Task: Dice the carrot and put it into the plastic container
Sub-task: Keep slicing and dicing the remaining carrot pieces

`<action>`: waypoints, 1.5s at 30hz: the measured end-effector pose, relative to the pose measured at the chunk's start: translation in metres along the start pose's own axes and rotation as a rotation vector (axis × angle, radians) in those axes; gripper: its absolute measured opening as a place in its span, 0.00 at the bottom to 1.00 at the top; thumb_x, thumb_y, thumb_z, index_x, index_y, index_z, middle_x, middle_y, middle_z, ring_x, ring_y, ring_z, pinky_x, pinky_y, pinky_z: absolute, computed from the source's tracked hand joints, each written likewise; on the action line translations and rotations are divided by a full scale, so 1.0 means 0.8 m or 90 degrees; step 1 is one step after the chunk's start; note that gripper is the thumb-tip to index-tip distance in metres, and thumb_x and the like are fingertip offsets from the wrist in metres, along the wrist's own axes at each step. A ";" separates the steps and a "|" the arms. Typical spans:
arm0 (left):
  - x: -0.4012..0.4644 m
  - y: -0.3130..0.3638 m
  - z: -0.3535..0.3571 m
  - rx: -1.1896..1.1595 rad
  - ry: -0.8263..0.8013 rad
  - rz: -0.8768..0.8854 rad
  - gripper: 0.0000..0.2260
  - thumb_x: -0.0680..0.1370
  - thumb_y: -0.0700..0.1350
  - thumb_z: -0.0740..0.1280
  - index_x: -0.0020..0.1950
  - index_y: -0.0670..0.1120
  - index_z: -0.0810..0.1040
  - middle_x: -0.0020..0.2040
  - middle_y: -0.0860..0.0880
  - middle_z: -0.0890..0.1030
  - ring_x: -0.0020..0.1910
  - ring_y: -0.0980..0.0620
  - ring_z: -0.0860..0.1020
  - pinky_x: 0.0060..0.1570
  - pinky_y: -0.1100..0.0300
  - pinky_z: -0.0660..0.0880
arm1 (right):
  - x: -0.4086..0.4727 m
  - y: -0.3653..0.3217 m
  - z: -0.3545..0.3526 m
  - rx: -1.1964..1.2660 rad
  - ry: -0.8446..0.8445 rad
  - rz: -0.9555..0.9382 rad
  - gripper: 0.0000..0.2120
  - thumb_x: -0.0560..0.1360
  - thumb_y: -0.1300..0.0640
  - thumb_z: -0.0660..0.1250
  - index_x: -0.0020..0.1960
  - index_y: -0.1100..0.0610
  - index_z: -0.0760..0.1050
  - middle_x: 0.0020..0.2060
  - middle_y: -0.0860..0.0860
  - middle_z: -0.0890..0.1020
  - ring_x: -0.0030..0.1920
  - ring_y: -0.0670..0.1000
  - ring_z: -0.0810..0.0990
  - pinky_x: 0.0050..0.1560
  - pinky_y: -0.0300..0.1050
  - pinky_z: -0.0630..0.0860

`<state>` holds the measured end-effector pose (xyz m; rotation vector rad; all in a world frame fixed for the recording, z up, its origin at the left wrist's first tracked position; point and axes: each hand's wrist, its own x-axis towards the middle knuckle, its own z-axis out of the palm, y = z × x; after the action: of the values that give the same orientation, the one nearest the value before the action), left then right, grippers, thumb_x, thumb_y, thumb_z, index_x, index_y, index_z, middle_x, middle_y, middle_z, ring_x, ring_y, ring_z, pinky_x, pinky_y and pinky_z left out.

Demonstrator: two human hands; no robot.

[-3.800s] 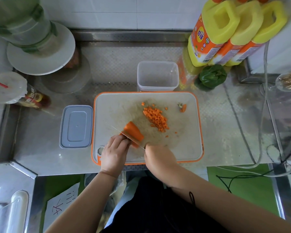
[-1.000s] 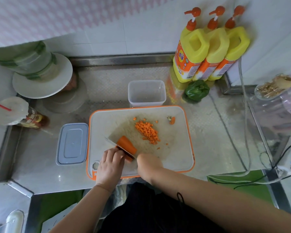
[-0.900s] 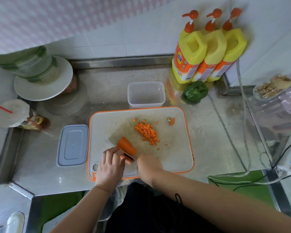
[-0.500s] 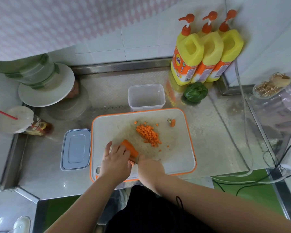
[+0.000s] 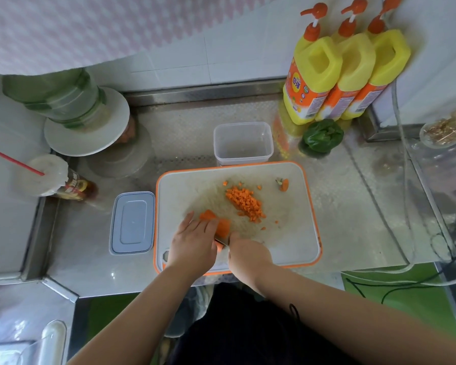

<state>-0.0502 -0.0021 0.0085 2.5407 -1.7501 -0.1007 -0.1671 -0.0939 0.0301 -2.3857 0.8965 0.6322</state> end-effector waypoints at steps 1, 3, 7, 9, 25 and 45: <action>-0.001 -0.002 0.003 -0.005 0.002 0.005 0.21 0.65 0.45 0.70 0.58 0.47 0.80 0.49 0.51 0.83 0.52 0.49 0.80 0.74 0.54 0.54 | 0.001 0.000 0.000 -0.001 0.001 0.004 0.15 0.77 0.62 0.58 0.63 0.60 0.65 0.49 0.55 0.81 0.48 0.57 0.81 0.38 0.44 0.68; -0.002 -0.005 0.006 -0.024 0.036 0.018 0.22 0.68 0.46 0.66 0.62 0.48 0.78 0.57 0.50 0.81 0.59 0.47 0.77 0.74 0.52 0.54 | 0.003 0.001 0.001 0.003 0.003 0.009 0.13 0.78 0.61 0.57 0.63 0.59 0.66 0.49 0.55 0.81 0.49 0.57 0.81 0.39 0.44 0.68; -0.023 -0.007 0.007 -0.088 0.264 0.034 0.14 0.74 0.43 0.68 0.58 0.47 0.74 0.55 0.45 0.78 0.52 0.42 0.76 0.55 0.50 0.72 | 0.008 0.007 -0.001 0.057 -0.029 0.033 0.11 0.80 0.59 0.56 0.60 0.58 0.68 0.47 0.55 0.80 0.47 0.57 0.80 0.38 0.46 0.67; -0.040 -0.011 0.020 -0.130 0.330 0.024 0.08 0.76 0.42 0.69 0.53 0.46 0.73 0.50 0.46 0.78 0.46 0.43 0.76 0.47 0.51 0.75 | 0.009 0.010 -0.005 0.092 -0.030 0.036 0.10 0.81 0.54 0.56 0.58 0.57 0.70 0.44 0.53 0.78 0.44 0.56 0.77 0.39 0.46 0.68; 0.028 -0.016 0.014 -0.213 0.054 -0.184 0.15 0.74 0.51 0.69 0.59 0.47 0.79 0.60 0.49 0.77 0.62 0.44 0.71 0.59 0.51 0.67 | 0.003 0.017 -0.033 0.223 0.238 0.029 0.12 0.80 0.50 0.59 0.58 0.55 0.73 0.39 0.54 0.82 0.41 0.59 0.80 0.35 0.48 0.71; 0.074 -0.051 0.003 -0.160 -0.265 0.061 0.20 0.75 0.53 0.69 0.66 0.54 0.73 0.66 0.52 0.70 0.64 0.50 0.65 0.60 0.57 0.66 | -0.014 0.054 -0.017 0.269 0.319 0.091 0.12 0.80 0.48 0.59 0.55 0.55 0.74 0.29 0.53 0.78 0.32 0.56 0.78 0.30 0.49 0.71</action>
<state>0.0087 -0.0430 0.0014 2.3700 -1.8370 -0.8418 -0.2017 -0.1251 0.0336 -2.1253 1.2693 -0.1229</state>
